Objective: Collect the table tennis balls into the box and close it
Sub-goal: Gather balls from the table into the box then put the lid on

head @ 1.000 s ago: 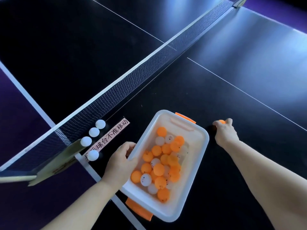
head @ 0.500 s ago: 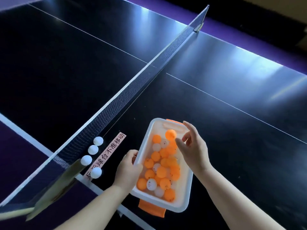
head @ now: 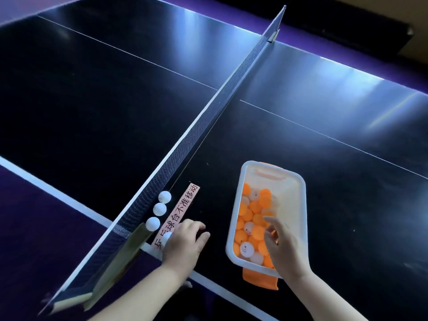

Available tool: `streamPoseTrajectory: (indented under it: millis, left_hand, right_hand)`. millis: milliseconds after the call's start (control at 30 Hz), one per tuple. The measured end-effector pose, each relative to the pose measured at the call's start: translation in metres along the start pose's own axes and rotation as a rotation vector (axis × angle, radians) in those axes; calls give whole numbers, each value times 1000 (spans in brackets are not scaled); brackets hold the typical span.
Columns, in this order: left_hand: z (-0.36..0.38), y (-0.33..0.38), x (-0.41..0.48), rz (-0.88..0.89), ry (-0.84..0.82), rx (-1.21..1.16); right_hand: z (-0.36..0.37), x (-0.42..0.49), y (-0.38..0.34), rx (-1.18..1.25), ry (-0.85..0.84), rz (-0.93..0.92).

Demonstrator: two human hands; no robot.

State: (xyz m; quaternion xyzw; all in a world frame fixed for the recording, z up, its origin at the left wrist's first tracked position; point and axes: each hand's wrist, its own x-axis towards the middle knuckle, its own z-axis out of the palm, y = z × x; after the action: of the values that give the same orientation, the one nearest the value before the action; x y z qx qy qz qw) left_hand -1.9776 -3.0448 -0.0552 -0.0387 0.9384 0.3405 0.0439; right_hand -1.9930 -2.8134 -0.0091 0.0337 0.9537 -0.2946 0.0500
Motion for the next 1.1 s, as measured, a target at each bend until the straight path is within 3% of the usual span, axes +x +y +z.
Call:
streamPoseTrajectory:
  millis: [100, 200, 300, 400, 533, 600, 733, 800, 933, 1100]
  left_hand:
    - [-1, -39, -7, 37, 86, 288]
    - [4, -65, -14, -14, 44, 359]
    - [12, -72, -16, -66, -72, 265]
    - [8, -40, -7, -49, -73, 39]
    - [-6, 35, 5, 151, 76, -284]
    - [-6, 62, 8, 264, 32, -373]
    - [5, 71, 15, 212, -11, -440]
    - [6, 52, 17, 116, 60, -389]
    - [4, -15, 17, -89, 219, -14]
    - [1, -72, 13, -210, 252, 337]
  right_hand:
    - [7, -7, -2, -70, 21, -16]
    - [10, -11, -2, -159, 87, -58]
    - [9, -12, -1, -236, 159, -78]
    - [3, -14, 1, -332, 201, -94]
    - [-3, -13, 10, -360, 243, -83]
    - [-2, -13, 14, -361, 233, -69]
    - [1, -13, 17, -357, 196, -95]
    - [1, -12, 17, -358, 178, -107]
    - [2, -11, 16, -381, 153, -115]
    - [6, -10, 15, -390, 147, -92]
